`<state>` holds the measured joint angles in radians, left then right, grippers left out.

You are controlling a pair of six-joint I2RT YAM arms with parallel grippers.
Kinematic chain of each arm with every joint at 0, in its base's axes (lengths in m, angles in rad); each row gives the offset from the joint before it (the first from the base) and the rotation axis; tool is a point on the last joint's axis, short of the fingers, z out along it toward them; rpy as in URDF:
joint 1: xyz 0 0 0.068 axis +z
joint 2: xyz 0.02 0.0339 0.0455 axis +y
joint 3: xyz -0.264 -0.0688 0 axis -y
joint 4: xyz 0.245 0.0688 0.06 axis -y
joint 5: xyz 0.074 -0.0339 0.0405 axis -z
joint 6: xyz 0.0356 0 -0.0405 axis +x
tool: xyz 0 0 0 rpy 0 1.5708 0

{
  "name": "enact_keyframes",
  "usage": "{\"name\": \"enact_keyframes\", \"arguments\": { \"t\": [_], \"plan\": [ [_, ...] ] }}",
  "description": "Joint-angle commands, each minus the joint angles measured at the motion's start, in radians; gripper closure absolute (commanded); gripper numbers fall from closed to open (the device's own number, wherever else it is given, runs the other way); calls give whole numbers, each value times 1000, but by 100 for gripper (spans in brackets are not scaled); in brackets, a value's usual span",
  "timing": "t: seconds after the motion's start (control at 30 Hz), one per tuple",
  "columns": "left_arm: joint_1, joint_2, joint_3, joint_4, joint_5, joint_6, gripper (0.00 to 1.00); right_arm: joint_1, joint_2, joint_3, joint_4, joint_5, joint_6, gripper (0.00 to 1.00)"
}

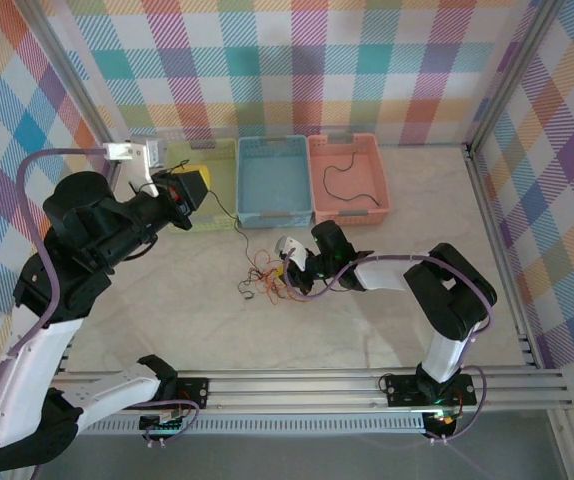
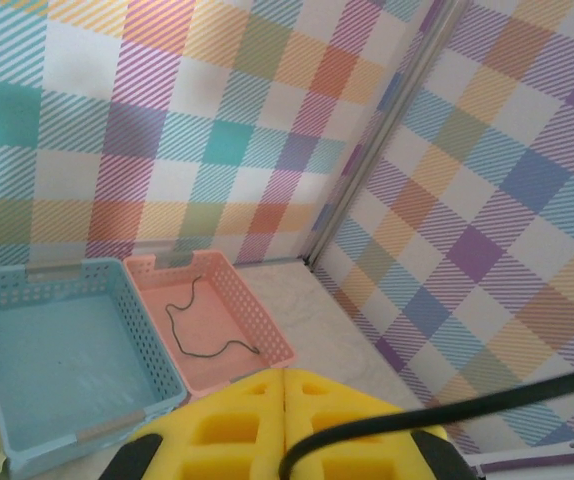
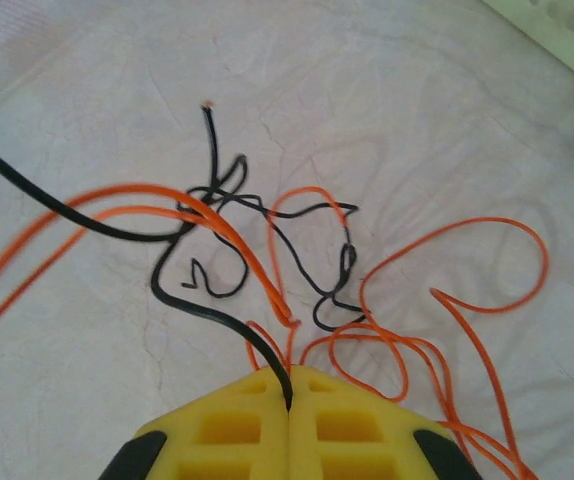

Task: Untangle the cables

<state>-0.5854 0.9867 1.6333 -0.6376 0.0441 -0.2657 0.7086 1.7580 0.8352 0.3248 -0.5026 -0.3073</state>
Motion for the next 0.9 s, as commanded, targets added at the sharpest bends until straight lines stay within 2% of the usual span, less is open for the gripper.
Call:
{"name": "enact_keyframes", "arguments": {
  "t": [0.0, 0.2, 0.33, 0.53, 0.77, 0.87],
  "plan": [
    [8, 0, 71, -27, -6, 10, 100, -4, -57, -52, 40, 77, 13, 100],
    [7, 28, 228, -93, -68, 41, 100, -65, -120, -132, 84, 257, 114, 100],
    [8, 32, 292, -93, -124, 55, 100, -116, -148, -169, 107, 310, 187, 100],
    [8, 35, 362, -55, -199, 80, 100, -132, -164, -183, 100, 397, 237, 100],
    [7, 40, 375, 3, -234, 100, 100, -146, -168, -183, 75, 476, 271, 100],
    [8, 29, 334, 66, -259, 110, 100, -156, -171, -192, 90, 460, 290, 100]
  ]
}}
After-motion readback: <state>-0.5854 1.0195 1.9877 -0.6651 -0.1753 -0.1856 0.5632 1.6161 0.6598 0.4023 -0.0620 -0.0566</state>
